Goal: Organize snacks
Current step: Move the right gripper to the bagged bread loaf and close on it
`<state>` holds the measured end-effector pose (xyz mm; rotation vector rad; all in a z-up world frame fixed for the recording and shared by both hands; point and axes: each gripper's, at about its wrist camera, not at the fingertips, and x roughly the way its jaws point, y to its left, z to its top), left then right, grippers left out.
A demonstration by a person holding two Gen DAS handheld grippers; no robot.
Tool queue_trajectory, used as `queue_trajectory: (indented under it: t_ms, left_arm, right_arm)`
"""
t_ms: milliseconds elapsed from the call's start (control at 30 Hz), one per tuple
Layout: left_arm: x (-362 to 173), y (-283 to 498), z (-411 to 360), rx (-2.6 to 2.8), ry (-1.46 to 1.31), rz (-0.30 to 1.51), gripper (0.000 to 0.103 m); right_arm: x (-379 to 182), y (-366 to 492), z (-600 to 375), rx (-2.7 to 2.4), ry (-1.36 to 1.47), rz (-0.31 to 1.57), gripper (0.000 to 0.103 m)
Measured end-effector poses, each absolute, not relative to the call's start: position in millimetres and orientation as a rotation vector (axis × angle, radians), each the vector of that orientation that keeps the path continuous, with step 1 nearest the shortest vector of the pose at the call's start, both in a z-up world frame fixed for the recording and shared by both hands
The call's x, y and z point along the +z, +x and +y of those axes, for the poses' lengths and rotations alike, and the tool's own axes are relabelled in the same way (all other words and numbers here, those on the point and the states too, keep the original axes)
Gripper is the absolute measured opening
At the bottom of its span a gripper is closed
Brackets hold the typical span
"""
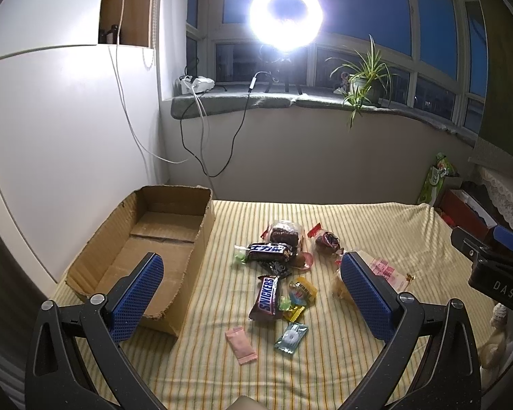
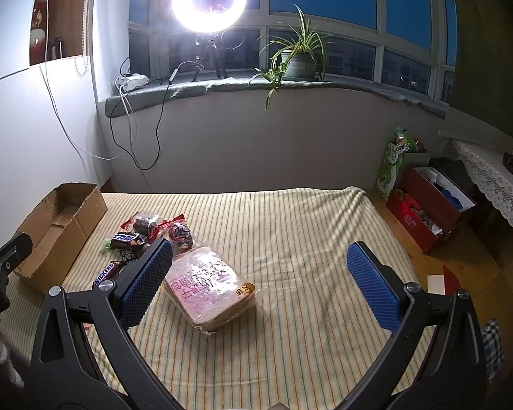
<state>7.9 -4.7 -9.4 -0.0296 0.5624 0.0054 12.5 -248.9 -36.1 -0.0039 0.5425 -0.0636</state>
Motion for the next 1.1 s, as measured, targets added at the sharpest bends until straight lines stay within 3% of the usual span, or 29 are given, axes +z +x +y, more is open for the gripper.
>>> queue_trajectory:
  t_ms: [400,533,600,1100]
  left_arm:
    - [-28,22,-8,-0.034,-0.045,0.635,0.098]
    - [-38,27,-8,-0.07,-0.074,0.683,0.09]
    - [-44,31,-9,-0.094,-0.089,0.711,0.086]
    - [-87,51,-31,-0.294,-0.262,0.912,0.065]
  right_arm:
    - [-52,29,-259,0.002,0.027,0.6,0.103]
    - [-65,38,-270,0.068,0.07,0.641,0.102]
    - [-71,44,-274,0.075,0.061,0.671,0.096]
    - [-107,91,-282,0.295,0.075,0.885,0.096]
